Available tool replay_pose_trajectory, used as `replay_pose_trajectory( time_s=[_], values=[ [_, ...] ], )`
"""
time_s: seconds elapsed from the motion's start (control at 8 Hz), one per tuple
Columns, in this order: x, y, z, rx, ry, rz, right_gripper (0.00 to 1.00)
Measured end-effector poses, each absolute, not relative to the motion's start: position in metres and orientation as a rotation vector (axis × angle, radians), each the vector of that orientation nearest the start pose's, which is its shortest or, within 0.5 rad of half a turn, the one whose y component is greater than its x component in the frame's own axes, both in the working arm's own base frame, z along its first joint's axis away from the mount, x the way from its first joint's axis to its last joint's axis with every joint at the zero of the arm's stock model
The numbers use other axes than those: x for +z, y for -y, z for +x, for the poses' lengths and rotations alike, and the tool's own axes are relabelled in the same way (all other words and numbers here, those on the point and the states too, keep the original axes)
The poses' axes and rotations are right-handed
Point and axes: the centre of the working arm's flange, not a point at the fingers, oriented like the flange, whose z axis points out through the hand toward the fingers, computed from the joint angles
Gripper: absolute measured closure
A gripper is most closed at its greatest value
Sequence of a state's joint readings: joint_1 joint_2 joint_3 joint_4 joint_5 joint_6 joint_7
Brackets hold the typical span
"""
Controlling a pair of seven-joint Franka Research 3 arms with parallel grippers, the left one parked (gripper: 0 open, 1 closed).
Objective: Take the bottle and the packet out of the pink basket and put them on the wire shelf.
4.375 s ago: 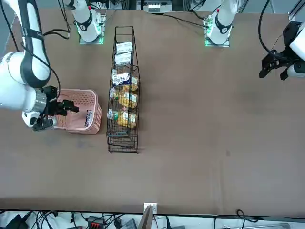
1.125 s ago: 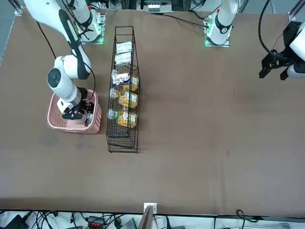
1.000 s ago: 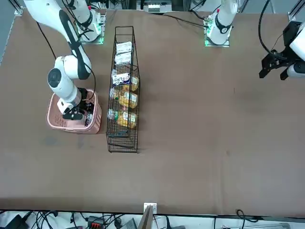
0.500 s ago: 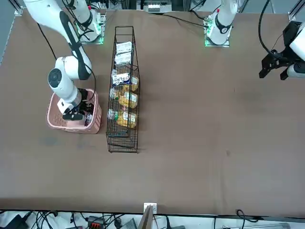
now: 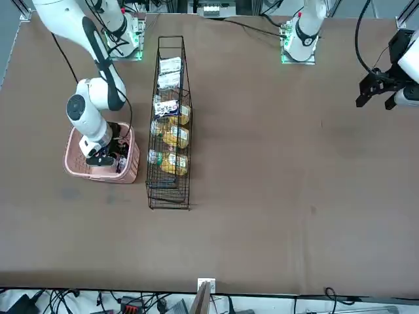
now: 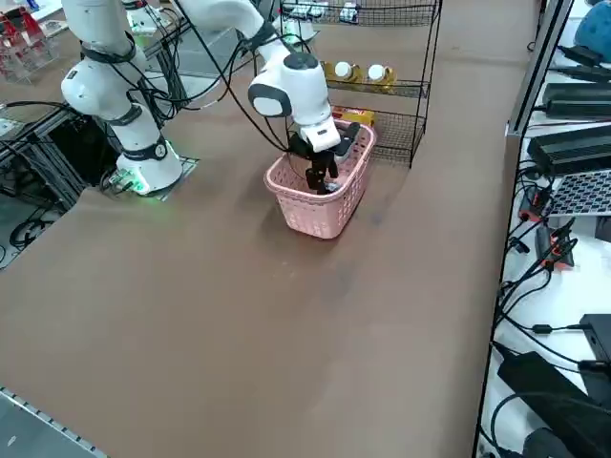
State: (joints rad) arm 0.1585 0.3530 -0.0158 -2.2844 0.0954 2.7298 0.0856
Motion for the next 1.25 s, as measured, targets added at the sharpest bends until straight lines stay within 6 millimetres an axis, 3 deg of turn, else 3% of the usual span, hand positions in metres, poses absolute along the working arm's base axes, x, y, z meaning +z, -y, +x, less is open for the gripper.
replay_pose_trajectory(
  time_s=[0.62,1.25],
  values=[
    [0.213,-0.075,0.545,-0.168,-0.042,-3.086,0.07],
    [0.202,-0.074,0.542,-0.137,-0.042,-3.092,0.1]
  ],
)
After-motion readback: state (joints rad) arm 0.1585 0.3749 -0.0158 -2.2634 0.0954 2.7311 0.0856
